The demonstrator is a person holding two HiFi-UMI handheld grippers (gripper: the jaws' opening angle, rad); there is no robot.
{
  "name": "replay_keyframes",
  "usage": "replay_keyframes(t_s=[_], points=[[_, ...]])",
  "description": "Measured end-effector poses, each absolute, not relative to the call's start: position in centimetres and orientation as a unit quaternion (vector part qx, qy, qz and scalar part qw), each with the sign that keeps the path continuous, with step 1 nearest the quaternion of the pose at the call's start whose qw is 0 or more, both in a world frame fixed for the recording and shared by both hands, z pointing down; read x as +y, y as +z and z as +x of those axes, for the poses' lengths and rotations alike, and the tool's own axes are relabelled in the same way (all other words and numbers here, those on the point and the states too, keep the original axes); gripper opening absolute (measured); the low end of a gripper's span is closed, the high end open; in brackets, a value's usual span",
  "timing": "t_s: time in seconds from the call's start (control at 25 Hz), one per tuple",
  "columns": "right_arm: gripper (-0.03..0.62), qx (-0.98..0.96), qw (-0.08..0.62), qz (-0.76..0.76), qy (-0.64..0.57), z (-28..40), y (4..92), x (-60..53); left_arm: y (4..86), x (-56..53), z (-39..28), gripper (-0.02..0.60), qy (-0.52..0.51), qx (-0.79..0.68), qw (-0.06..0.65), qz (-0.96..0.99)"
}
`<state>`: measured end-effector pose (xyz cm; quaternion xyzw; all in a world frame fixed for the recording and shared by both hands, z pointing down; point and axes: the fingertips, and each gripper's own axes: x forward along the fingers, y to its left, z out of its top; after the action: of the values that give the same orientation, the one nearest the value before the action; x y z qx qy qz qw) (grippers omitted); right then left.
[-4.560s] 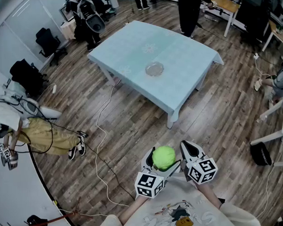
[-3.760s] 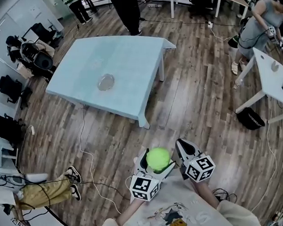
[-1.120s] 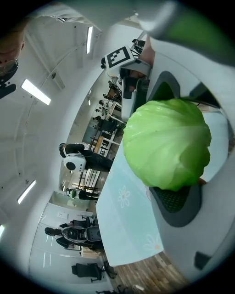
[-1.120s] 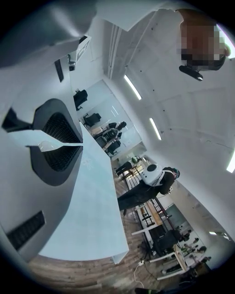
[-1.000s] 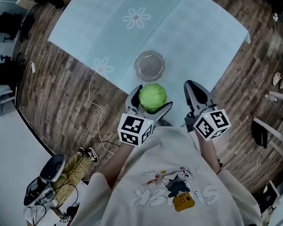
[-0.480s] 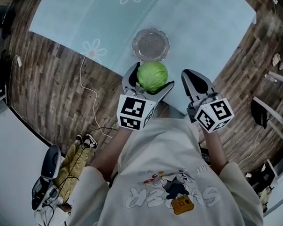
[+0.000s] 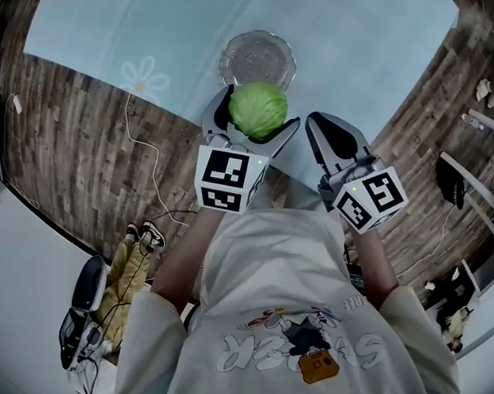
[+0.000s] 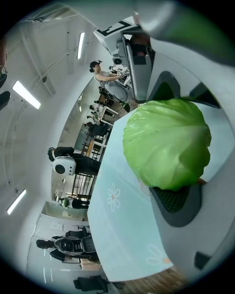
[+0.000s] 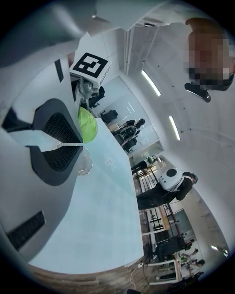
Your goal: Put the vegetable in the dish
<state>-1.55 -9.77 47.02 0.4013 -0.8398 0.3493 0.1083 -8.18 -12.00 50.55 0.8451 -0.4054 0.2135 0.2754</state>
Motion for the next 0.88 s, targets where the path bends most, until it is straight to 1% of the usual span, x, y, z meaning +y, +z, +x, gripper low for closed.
replay_keyframes(t_s=[0.24,0.68,0.88], points=[[0.037,-0.833,0.114,0.403,0.362,-0.9,48.9,-10.6,53.3,-12.7,-8.0,0.543,0.233,-0.405,0.296,0.833],[0.037,-0.825,0.114,0.405,0.378,-0.7,50.1,-12.0,59.0,-13.0,-9.0,0.543,0.311,-0.401,0.371,0.778],[0.037,-0.821,0.113,0.408,0.383,-0.5,50.3,-12.2,60.6,-13.2,-9.3,0.543,0.337,-0.405,0.382,0.759]])
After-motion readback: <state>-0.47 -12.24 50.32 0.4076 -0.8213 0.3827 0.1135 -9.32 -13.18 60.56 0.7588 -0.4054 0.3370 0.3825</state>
